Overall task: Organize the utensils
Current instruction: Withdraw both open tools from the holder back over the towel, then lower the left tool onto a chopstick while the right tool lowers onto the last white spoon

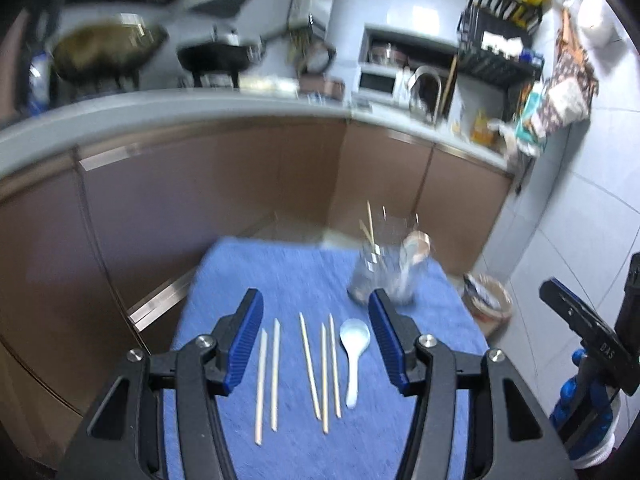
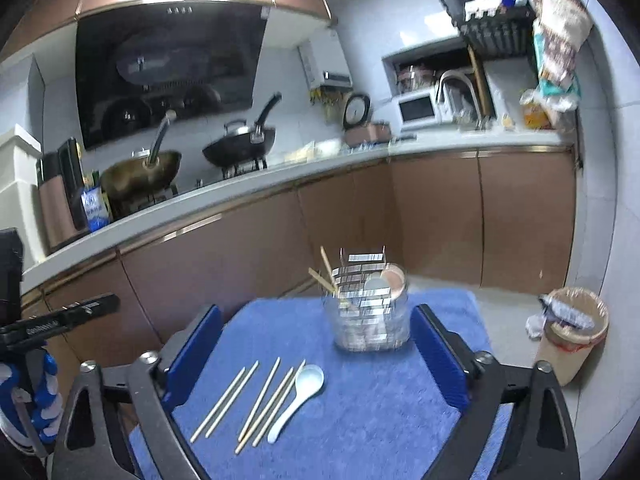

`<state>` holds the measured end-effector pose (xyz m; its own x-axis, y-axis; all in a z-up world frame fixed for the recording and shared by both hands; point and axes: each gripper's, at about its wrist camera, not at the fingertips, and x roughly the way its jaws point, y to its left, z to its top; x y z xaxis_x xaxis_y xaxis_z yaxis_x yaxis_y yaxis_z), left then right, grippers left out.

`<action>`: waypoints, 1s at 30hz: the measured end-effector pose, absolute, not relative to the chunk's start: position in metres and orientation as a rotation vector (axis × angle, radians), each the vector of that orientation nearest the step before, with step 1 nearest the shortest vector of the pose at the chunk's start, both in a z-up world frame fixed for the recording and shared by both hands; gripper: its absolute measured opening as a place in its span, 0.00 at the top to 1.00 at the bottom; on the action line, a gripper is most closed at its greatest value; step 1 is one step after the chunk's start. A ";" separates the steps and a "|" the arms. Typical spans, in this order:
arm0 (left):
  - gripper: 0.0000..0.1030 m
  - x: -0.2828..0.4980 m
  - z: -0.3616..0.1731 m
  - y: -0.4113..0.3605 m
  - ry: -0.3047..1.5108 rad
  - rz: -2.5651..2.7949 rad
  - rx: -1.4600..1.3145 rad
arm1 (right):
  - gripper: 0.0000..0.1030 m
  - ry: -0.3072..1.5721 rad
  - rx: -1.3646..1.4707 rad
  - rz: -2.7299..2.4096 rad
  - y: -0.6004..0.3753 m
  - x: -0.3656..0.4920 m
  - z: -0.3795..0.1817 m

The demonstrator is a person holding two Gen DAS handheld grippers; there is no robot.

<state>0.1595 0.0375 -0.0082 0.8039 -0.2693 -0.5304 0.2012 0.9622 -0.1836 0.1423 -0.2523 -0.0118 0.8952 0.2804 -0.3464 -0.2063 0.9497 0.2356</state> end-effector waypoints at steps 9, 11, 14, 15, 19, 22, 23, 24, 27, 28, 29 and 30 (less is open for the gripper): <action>0.60 0.245 -0.100 -0.005 0.949 -0.403 -0.088 | 0.49 0.631 0.265 0.400 -0.256 0.211 -0.081; 0.62 0.265 -0.123 -0.015 1.020 -0.410 -0.074 | 0.55 0.688 0.272 0.427 -0.255 0.230 -0.097; 0.67 0.293 -0.151 -0.024 1.099 -0.404 -0.057 | 0.59 0.753 0.266 0.457 -0.251 0.254 -0.117; 0.70 0.302 -0.158 -0.025 1.119 -0.400 -0.055 | 0.59 0.771 0.262 0.464 -0.250 0.262 -0.122; 0.76 0.333 -0.179 -0.028 1.175 -0.373 -0.044 | 0.59 0.823 0.248 0.486 -0.248 0.285 -0.140; 0.79 0.349 -0.191 -0.030 1.209 -0.361 -0.032 | 0.59 0.852 0.235 0.501 -0.245 0.299 -0.151; 0.80 0.352 -0.194 -0.029 1.216 -0.362 -0.031 | 0.59 0.860 0.231 0.506 -0.243 0.303 -0.153; 0.81 0.355 -0.197 -0.030 1.223 -0.366 -0.028 | 0.59 0.868 0.227 0.512 -0.242 0.306 -0.156; 0.82 0.361 -0.202 -0.035 1.233 -0.368 0.001 | 0.59 0.896 0.210 0.534 -0.235 0.319 -0.164; 0.82 0.363 -0.205 -0.037 1.240 -0.371 0.005 | 0.59 0.909 0.204 0.544 -0.232 0.323 -0.167; 0.82 0.365 -0.208 -0.038 1.247 -0.369 0.015 | 0.59 0.919 0.198 0.551 -0.230 0.326 -0.170; 0.83 0.367 -0.210 -0.039 1.251 -0.368 0.021 | 0.59 0.931 0.191 0.559 -0.227 0.331 -0.172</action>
